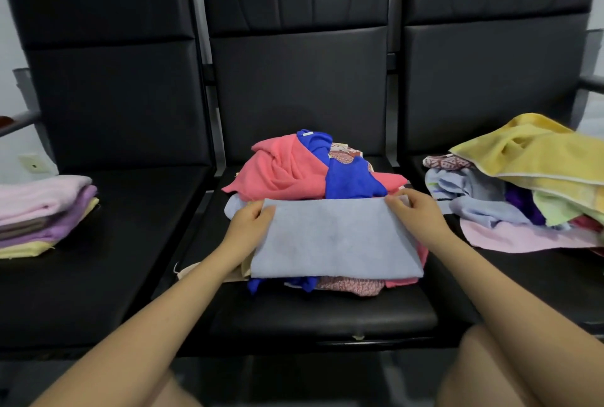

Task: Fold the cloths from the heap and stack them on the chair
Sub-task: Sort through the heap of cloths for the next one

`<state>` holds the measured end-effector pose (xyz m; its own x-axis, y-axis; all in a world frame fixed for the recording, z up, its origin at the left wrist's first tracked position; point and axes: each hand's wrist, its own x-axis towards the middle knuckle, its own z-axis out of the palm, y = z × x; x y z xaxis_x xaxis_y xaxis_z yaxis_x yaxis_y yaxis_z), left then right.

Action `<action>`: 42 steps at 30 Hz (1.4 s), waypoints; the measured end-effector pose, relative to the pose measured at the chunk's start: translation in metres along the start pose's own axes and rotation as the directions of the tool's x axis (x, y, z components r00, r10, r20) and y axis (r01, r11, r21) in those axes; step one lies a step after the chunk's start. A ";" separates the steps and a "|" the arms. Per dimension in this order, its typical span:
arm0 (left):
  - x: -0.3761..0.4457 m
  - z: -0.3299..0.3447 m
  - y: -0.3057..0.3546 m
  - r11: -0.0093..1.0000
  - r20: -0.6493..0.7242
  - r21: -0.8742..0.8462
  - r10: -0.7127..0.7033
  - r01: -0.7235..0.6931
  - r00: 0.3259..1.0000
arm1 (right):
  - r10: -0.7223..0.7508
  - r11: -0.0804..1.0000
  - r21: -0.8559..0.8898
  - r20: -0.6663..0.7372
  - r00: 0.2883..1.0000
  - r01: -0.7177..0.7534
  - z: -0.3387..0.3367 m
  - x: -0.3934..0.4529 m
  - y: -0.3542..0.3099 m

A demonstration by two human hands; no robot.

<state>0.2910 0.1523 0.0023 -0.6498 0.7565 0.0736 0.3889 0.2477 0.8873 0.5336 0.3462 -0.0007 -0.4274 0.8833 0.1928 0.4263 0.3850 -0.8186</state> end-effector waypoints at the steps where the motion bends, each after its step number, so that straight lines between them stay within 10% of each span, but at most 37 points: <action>1: 0.003 0.002 -0.003 0.995 0.030 0.097 -0.009 0.006 1.000 | 0.053 0.996 -0.072 0.037 0.998 -0.050 0.004 0.004 0.005; 10: 0.004 -0.002 0.003 0.931 0.013 0.325 -0.179 0.165 0.984 | 0.285 0.953 -0.133 0.078 0.955 -0.274 -0.010 -0.005 0.003; 16: -0.003 0.001 0.004 0.887 0.203 -0.111 -0.420 0.447 0.884 | 0.494 0.869 -0.099 0.232 0.838 -0.485 -0.003 -0.031 -0.014; 21: -0.006 0.004 0.016 0.832 0.068 -0.351 -0.436 0.431 0.897 | 0.403 0.864 0.228 0.220 0.888 -0.449 -0.007 -0.039 -0.021; 29: -0.021 0.013 0.011 0.969 -0.016 0.078 -0.232 0.233 0.973 | 0.422 0.812 0.395 0.110 0.900 -0.429 -0.028 -0.039 -0.047; 36: -0.020 -0.006 0.000 0.988 -0.142 0.032 -0.148 0.154 0.979 | 0.169 0.703 0.641 0.270 0.948 -0.307 0.012 -0.052 -0.088; 42: -0.025 0.012 0.024 0.895 0.133 -0.229 -0.361 0.383 0.923 | 0.001 0.812 0.506 0.496 0.868 -0.290 0.054 -0.057 -0.112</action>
<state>0.3240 0.1465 0.0163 -0.6531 0.6897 -0.3128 -0.0503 0.3727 0.9266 0.4677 0.2380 0.0509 -0.7660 0.6347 -0.1021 0.0672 -0.0788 -0.9946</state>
